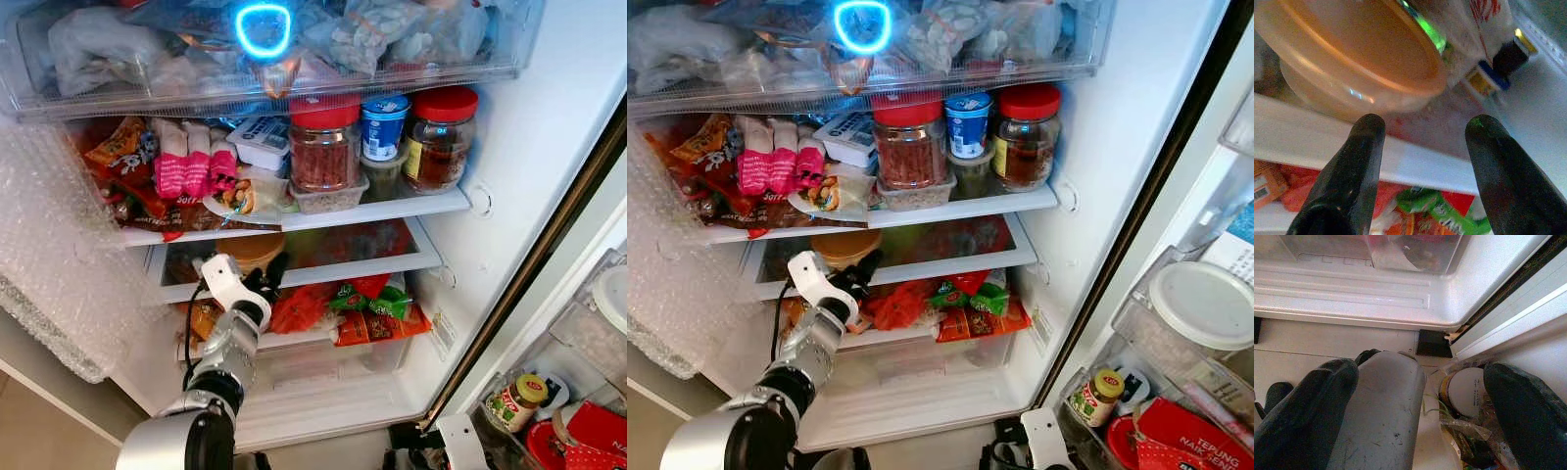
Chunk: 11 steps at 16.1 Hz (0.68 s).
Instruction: Restocking fridge
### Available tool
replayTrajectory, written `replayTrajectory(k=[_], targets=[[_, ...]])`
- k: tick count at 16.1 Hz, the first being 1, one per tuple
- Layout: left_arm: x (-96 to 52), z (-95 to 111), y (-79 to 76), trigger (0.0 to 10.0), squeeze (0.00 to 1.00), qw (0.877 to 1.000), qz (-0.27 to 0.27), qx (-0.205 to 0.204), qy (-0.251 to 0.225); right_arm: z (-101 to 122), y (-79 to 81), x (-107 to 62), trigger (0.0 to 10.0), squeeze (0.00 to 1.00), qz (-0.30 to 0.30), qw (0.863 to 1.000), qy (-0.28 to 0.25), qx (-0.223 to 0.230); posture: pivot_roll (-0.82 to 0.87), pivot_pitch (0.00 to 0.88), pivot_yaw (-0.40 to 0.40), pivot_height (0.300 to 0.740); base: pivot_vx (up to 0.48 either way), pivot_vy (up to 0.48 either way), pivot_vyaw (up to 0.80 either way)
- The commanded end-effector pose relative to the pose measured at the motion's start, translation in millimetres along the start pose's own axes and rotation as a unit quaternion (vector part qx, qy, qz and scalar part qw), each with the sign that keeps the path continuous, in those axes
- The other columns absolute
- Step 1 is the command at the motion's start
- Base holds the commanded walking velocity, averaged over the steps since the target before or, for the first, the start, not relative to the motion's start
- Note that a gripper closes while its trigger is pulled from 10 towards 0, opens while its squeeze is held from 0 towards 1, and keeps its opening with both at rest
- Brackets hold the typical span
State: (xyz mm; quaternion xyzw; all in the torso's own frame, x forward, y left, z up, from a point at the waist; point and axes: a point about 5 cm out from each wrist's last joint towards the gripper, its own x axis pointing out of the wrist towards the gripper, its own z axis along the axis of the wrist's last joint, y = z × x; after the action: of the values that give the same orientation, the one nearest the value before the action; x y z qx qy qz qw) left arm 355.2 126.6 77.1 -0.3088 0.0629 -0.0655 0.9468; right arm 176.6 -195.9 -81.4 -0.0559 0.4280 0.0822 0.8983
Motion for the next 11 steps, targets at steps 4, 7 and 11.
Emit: replayTrajectory(k=[4,7,11], targets=[[-17.6,-22.0,-6.5,10.0,0.00,0.991,-0.066,0.117,0.014,-24.2,8.2,-4.6,10.0,0.00,0.014,0.999,0.051,0.003,-0.16,0.000,0.044,0.619,0.000,0.000,0.00],[-35.4,-12.4,-8.1,10.0,0.00,0.974,-0.071,0.211,-0.040,-23.7,8.9,-4.3,10.0,0.00,0.016,0.999,0.051,0.003,-0.14,0.000,0.048,0.619,0.000,0.000,0.00],[-54.0,-1.5,2.4,10.0,0.00,0.947,-0.055,0.313,-0.050,-24.4,11.2,-4.1,10.0,0.00,0.017,0.999,0.051,0.003,-0.12,0.000,0.064,0.619,0.000,0.000,0.00]])
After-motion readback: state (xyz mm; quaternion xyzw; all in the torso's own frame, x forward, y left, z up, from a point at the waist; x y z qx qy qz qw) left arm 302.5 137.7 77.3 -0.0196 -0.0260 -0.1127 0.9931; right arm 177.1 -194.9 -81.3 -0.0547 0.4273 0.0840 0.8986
